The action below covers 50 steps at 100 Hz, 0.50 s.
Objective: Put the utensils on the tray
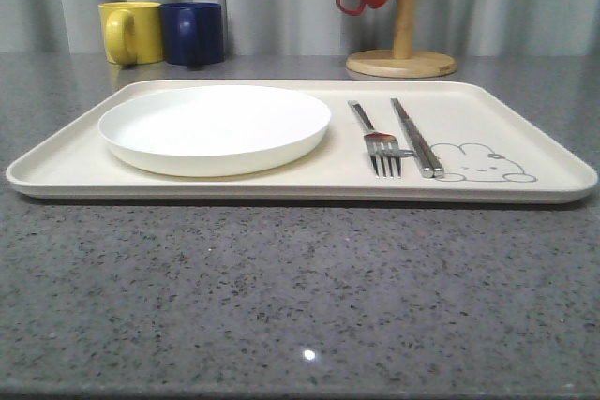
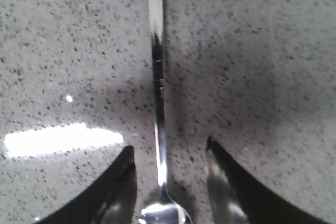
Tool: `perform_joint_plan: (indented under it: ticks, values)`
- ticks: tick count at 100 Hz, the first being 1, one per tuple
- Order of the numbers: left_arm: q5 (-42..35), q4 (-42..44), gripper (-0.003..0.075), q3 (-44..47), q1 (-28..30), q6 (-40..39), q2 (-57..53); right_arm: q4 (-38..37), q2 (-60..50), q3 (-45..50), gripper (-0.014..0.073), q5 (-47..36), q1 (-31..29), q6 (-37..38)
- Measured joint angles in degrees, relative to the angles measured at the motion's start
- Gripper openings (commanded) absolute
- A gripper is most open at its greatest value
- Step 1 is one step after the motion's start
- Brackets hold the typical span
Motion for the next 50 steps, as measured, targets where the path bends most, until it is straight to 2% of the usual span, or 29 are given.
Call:
perform_joint_plan:
  ticks: [50]
  values:
    - [0.00, 0.00, -0.0018, 0.00, 0.00, 0.00, 0.00, 1.65, 5.93, 0.00, 0.0311, -1.57, 0.00, -0.47]
